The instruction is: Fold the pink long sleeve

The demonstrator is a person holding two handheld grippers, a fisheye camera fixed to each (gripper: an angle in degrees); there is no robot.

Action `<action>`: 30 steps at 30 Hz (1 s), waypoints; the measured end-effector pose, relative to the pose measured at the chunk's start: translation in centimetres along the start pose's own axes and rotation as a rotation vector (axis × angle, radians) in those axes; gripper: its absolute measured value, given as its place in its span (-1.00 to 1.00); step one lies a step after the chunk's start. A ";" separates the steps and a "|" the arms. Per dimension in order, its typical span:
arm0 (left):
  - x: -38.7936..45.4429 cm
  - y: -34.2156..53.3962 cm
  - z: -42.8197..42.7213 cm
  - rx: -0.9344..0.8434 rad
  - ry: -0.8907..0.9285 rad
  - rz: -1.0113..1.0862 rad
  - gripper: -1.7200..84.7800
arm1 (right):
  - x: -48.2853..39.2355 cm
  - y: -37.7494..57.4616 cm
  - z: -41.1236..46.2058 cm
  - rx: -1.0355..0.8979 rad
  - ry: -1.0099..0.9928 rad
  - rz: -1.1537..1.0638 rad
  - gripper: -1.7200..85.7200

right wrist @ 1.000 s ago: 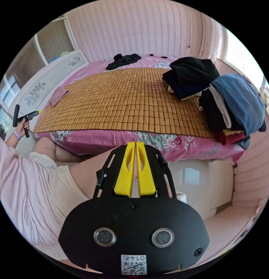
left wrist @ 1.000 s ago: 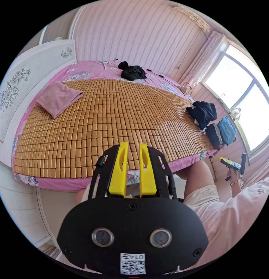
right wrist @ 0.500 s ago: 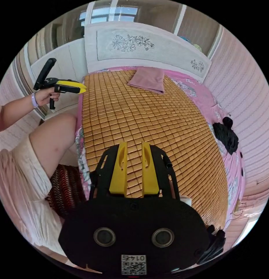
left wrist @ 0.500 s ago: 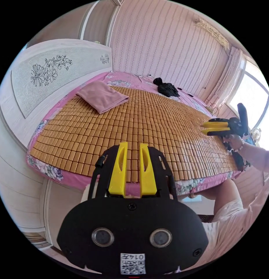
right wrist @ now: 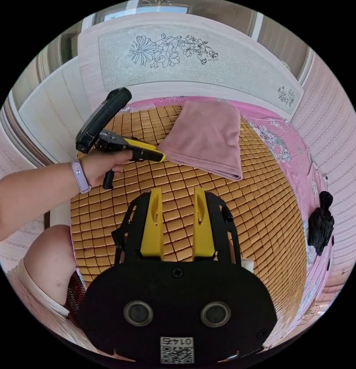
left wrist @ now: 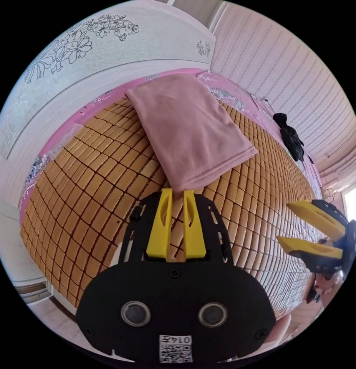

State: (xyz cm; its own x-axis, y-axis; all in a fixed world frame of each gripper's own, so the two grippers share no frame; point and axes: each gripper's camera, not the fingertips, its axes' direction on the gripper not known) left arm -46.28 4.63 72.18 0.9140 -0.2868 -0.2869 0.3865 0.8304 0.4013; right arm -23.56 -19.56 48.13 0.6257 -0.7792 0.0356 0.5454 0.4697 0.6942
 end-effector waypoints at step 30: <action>4.6 35.8 -22.9 0.110 0.861 0.478 -0.97 | 6.6 39.2 -24.4 0.357 -0.788 0.723 -0.72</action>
State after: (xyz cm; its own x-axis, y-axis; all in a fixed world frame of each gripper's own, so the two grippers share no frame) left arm -31.02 44.00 65.30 0.5922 0.5484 -0.5904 0.0490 0.7069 0.7057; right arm 15.58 3.83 58.10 0.1347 -0.4765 0.8688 -0.0721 0.8697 0.4882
